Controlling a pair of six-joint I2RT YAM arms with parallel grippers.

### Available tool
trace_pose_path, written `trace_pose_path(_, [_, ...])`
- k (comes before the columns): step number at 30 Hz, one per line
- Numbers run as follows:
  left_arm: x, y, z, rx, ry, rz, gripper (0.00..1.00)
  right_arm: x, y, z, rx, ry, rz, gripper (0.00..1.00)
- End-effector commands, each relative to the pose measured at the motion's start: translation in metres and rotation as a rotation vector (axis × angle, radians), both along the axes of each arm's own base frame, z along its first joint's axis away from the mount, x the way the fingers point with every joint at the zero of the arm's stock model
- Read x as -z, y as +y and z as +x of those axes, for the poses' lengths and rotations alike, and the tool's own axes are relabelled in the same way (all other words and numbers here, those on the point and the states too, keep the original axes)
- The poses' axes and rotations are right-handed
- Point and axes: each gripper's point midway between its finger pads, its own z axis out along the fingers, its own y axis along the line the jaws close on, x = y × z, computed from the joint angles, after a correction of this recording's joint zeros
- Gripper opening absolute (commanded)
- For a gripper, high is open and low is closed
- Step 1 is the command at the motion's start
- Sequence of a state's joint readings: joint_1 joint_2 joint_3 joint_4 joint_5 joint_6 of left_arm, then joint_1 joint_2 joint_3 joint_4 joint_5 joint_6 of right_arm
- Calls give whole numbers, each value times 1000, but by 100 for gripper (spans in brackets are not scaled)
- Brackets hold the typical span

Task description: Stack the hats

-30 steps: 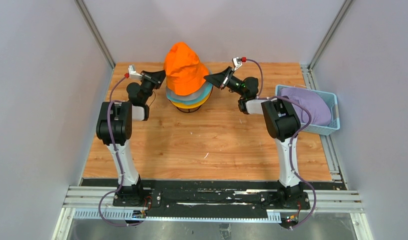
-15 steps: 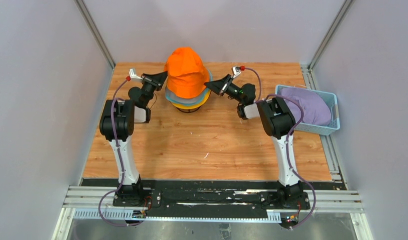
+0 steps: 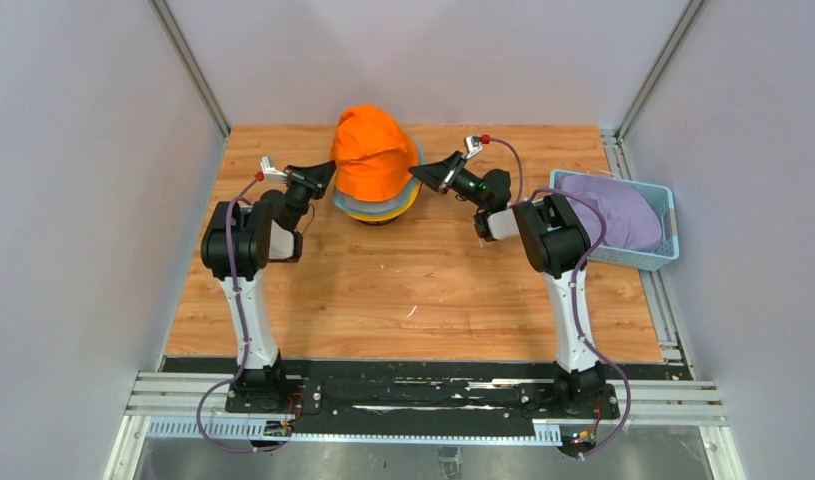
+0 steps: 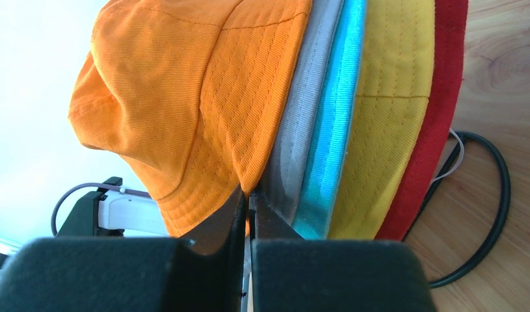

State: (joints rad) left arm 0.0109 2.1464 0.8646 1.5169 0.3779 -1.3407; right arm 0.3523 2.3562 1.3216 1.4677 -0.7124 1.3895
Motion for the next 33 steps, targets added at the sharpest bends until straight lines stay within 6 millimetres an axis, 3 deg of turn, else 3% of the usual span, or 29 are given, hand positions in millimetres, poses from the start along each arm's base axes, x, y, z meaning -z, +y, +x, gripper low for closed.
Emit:
trace_pose_path(1, [-2, 2, -6, -2, -27, 32, 0, 38, -8, -3, -5, 62, -85, 1])
trace_pose_path(4, [-8, 1, -6, -4, -36, 36, 0, 40, -8, -3, -4, 65, -89, 1])
trace_pose_path(10, [10, 0, -6, 13, 0, 28, 0, 39, -8, -6, -17, 53, -91, 1])
trace_pose_path(13, [0, 0, -7, 9, -20, 34, 1, 30, -9, -6, -15, 33, -97, 1])
trace_pose_path(18, [-14, 2, -10, -4, -11, 78, 22, 19, -17, -10, 6, 9, -126, 25])
trace_pose_path(22, [-16, 10, -19, -59, 44, 162, 36, 5, -33, -14, 44, -24, -148, 38])
trace_pose_path(27, [-22, 21, -33, -124, 112, 282, 41, -20, -59, -20, 127, -88, -257, 40])
trace_pose_path(28, [-24, 24, -37, -142, 122, 313, 42, -32, -66, -23, 155, -123, -305, 41])
trace_pose_path(30, [-30, 29, -48, -182, 148, 388, 46, -32, -80, -27, 215, -121, -467, 42])
trace_pose_path(33, [-39, 32, -67, -238, 179, 527, 53, -32, -123, -29, 384, -93, -800, 49])
